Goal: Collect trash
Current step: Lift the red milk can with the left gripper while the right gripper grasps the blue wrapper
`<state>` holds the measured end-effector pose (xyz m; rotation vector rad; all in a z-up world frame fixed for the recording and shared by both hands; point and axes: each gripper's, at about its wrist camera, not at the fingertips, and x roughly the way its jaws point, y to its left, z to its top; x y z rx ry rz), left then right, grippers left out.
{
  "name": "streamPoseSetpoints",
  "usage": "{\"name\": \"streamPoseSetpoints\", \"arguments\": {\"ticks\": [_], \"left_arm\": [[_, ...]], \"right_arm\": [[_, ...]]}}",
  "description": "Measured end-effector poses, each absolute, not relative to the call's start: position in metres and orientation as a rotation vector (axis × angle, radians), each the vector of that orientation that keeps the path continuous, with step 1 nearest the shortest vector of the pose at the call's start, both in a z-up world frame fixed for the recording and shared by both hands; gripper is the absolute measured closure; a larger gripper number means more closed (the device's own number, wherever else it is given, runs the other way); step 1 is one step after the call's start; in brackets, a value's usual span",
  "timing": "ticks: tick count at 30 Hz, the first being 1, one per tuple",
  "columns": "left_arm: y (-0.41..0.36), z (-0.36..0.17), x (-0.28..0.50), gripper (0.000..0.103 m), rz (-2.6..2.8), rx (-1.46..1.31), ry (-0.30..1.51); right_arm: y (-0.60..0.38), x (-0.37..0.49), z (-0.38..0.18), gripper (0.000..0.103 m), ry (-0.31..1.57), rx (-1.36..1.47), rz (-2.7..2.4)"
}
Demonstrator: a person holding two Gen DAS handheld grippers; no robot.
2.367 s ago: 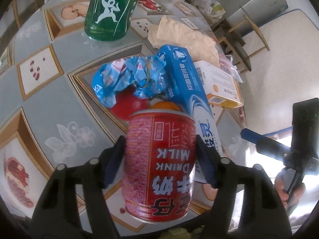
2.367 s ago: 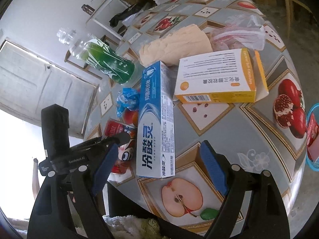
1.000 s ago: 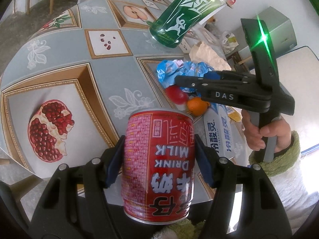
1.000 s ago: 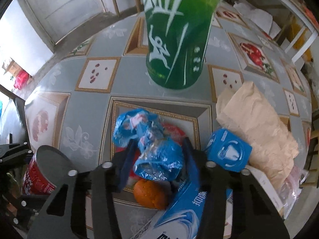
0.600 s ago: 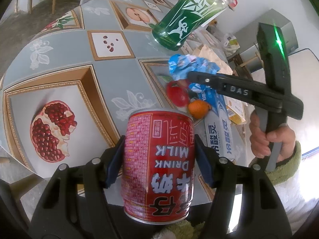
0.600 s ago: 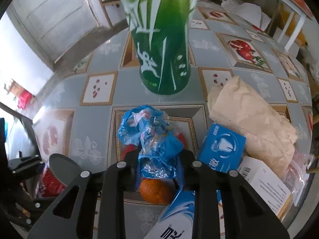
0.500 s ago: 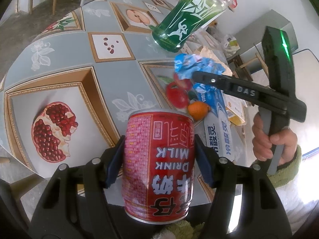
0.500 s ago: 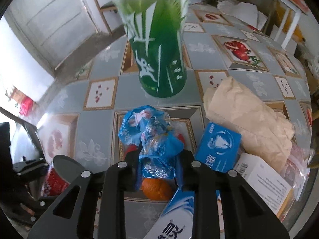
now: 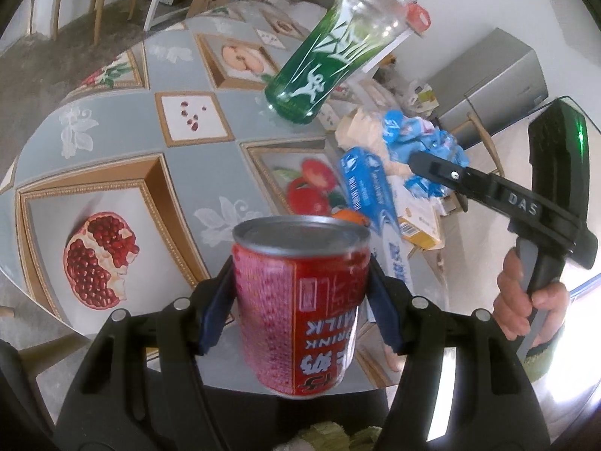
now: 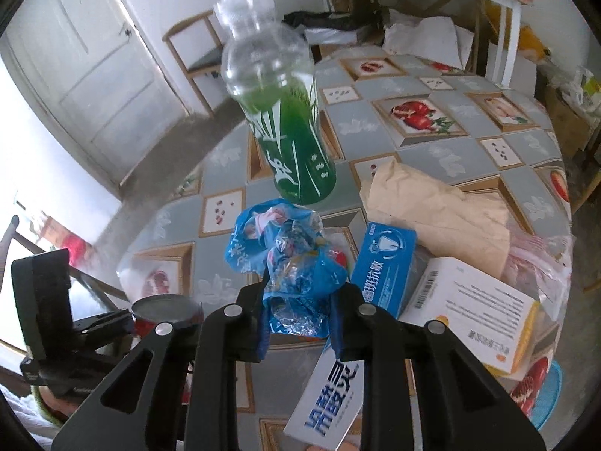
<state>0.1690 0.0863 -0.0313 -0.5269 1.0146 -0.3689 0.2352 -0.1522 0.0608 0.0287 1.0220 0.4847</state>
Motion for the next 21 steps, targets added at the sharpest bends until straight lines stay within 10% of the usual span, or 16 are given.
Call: {"name": "streamPoseSetpoints", "arguments": {"ticks": [21], "left_arm": [[0.062, 0.016, 0.16, 0.041, -0.447, -0.48, 0.903]], "right_arm": [[-0.218, 0.182, 0.092, 0.079, 0.938, 0.211, 0.411]]}}
